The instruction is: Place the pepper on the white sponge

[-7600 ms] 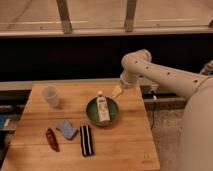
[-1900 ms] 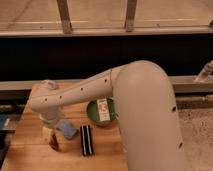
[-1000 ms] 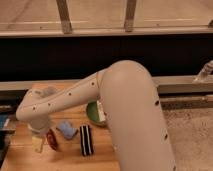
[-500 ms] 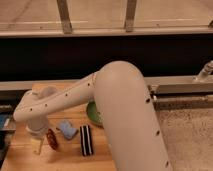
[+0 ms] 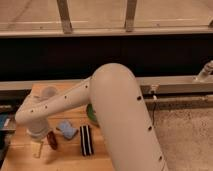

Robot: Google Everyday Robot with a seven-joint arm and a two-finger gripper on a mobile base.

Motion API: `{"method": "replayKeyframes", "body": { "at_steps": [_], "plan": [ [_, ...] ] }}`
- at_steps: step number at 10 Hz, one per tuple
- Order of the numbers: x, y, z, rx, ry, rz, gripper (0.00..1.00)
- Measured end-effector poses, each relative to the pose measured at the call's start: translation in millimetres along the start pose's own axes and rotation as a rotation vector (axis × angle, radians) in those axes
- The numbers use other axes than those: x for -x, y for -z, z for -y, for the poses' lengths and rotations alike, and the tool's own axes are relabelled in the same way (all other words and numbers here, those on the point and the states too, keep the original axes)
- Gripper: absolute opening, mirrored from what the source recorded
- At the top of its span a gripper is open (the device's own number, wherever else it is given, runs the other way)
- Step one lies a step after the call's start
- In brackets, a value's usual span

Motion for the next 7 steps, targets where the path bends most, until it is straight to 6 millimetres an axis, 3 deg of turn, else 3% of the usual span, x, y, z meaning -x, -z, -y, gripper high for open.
{"method": "replayKeyframes", "body": {
  "at_steps": [7],
  "plan": [
    [4,-31,2,0.022,-0.02,-0.037,0.8]
  ]
}}
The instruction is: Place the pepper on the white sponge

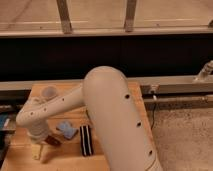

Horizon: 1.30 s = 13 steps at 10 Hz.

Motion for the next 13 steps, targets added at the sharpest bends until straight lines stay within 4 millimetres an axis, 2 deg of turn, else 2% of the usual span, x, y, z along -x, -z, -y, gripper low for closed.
{"method": "replayKeyframes", "body": {
  "at_steps": [2,5,6,7,10,12,13],
  "plan": [
    [-1,-9,4,-0.015,-0.022,-0.035,0.69],
    [3,-11,3,-0.04,-0.018,-0.069,0.37],
    [2,-11,4,-0.04,-0.019,-0.068,0.34],
    [2,-8,3,-0.038,-0.018,-0.069,0.02],
    [3,-5,2,-0.048,-0.009,-0.064,0.0],
    [1,22,7,-0.102,-0.012,-0.029,0.0],
    [0,42,12,-0.128,-0.017,0.002,0.0]
  ]
}}
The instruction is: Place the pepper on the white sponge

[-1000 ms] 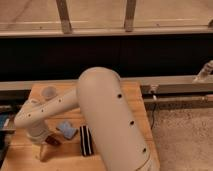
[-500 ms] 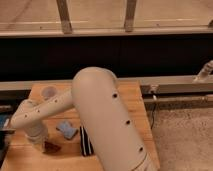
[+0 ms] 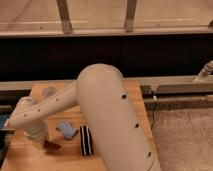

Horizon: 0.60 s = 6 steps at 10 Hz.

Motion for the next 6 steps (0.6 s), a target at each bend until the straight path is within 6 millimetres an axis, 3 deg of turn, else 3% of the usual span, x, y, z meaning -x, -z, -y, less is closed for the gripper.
{"method": "replayKeyframes", "body": {
  "at_steps": [3,6],
  "plan": [
    [-11,38,29,-0.04,-0.026,0.087,0.0],
    [-21,31,44,-0.014,-0.045,0.139,0.0]
  ]
}}
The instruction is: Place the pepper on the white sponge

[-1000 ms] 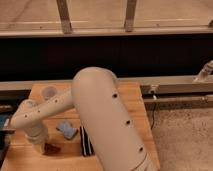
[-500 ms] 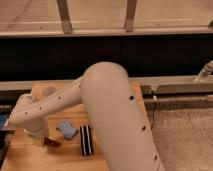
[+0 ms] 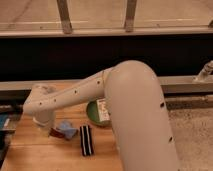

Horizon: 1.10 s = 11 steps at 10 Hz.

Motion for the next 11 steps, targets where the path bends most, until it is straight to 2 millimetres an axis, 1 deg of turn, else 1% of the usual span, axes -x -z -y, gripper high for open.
{"method": "replayKeyframes", "body": {
  "at_steps": [3,4,6,9,10,11],
  "plan": [
    [-14,-21,15,0.039,-0.033,0.037,0.0],
    [-18,-24,21,0.045,-0.046,0.044,0.0],
    [-23,-24,29,0.041,-0.061,0.043,0.0],
    [-24,-19,35,0.03,-0.071,0.034,0.0],
    [-26,-20,37,0.038,-0.079,0.04,0.0],
    [-28,-26,40,0.053,-0.085,0.047,0.02]
  ]
}}
